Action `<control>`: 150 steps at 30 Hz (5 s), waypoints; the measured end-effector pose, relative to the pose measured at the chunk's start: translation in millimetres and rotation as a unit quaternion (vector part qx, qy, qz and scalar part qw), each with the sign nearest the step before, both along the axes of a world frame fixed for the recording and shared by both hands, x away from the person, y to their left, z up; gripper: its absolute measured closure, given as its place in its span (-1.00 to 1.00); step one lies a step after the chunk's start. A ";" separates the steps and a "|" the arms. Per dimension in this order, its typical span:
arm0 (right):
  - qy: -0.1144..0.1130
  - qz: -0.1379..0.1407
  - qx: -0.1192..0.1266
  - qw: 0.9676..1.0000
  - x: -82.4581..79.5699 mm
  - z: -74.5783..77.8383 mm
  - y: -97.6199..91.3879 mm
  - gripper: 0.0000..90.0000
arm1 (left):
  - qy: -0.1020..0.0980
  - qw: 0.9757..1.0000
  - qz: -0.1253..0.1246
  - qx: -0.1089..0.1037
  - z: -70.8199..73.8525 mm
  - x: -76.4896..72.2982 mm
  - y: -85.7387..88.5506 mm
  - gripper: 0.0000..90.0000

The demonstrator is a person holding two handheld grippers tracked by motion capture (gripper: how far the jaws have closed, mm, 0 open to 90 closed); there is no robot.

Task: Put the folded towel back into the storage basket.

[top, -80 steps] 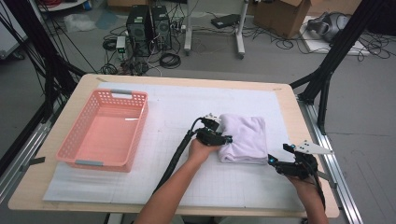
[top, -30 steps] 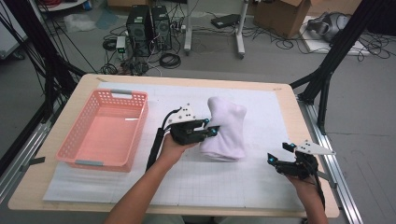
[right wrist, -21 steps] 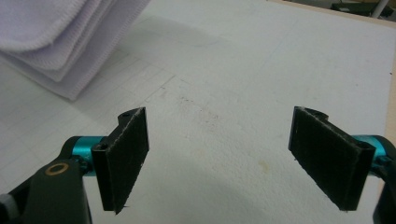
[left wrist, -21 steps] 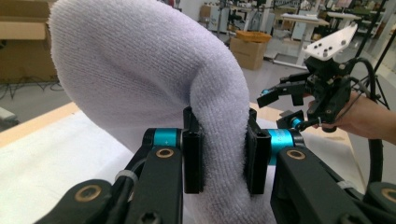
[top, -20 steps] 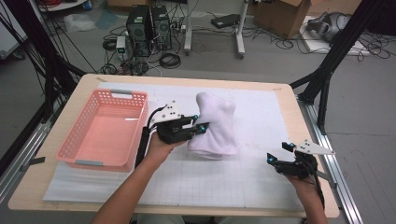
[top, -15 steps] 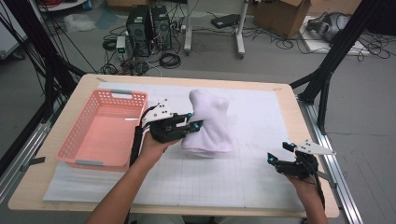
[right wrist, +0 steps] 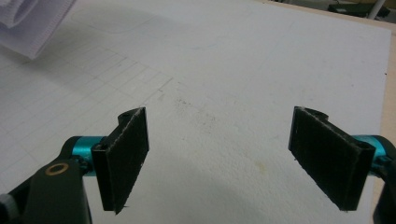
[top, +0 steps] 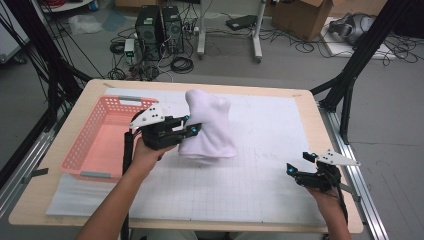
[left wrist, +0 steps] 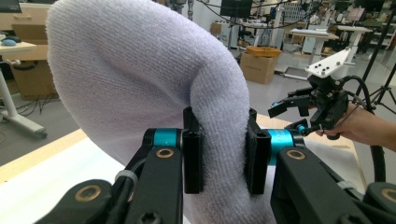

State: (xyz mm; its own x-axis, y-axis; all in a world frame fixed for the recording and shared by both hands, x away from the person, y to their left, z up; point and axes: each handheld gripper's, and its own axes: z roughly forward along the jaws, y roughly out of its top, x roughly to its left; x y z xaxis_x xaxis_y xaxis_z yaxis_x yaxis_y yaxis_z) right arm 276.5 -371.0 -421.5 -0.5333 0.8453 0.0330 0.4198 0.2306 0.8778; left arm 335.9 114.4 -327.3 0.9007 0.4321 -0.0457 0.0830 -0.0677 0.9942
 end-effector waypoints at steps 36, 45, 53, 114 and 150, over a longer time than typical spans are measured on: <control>0.003 -0.006 -0.002 1.000 0.8 -0.9 -0.1 -0.58 | -0.010 0.998 0.050 -0.020 33.8 -4.9 115.9 0.64; 0.001 -0.010 -0.004 1.000 0.7 -0.7 -1.1 -0.58 | -0.005 0.998 0.066 -0.025 38.7 -7.0 145.6 0.64; 0.002 -0.012 -0.007 1.000 0.2 0.2 -0.5 -0.58 | -0.005 0.996 0.085 -0.025 41.8 -9.9 174.6 0.64; 0.013 -0.011 -0.026 1.000 0.7 -3.6 5.9 -0.58 | 0.103 0.984 0.145 -0.033 -44.6 5.8 251.4 0.62; 0.016 -0.001 -0.026 1.000 2.0 -4.6 10.7 -0.58 | 0.144 0.945 0.291 0.035 -19.5 -0.1 256.1 -0.28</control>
State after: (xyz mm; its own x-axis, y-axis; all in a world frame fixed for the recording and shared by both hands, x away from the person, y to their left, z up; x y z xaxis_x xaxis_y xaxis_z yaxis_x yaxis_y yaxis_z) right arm 278.4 -360.3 -426.1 -0.5306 0.8476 0.0067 0.4479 0.2737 0.8511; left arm 335.8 370.5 -346.7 0.4635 0.8617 -0.2064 0.3935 0.0086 0.9193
